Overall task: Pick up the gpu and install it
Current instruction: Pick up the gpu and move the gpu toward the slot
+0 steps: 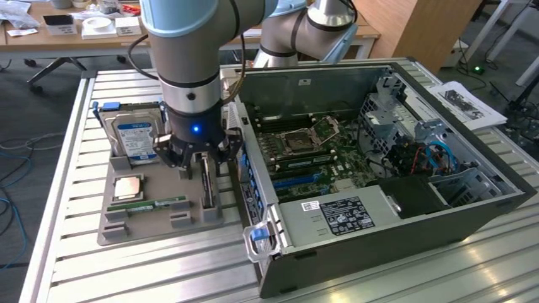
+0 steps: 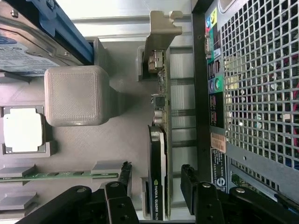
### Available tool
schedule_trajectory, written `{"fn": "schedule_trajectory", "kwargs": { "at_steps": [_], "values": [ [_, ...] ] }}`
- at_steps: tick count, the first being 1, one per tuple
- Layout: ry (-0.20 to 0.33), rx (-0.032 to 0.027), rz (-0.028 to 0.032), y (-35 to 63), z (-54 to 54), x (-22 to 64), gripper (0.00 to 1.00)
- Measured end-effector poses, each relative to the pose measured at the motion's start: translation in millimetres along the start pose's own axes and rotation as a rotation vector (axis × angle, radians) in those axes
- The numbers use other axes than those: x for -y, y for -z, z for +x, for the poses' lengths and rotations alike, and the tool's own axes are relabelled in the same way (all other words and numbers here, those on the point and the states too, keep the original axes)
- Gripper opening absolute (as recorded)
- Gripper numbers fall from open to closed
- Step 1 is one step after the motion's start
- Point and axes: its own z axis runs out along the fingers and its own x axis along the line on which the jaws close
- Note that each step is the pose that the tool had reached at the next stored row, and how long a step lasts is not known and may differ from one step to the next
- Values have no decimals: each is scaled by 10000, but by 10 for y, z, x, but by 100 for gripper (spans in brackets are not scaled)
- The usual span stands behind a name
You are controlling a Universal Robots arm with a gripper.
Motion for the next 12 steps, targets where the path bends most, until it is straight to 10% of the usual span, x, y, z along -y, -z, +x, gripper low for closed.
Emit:
{"fn": "schedule_trajectory", "kwargs": {
  "at_steps": [12],
  "values": [
    [-3,0,1,-87,13,-82,55]
  ]
}}
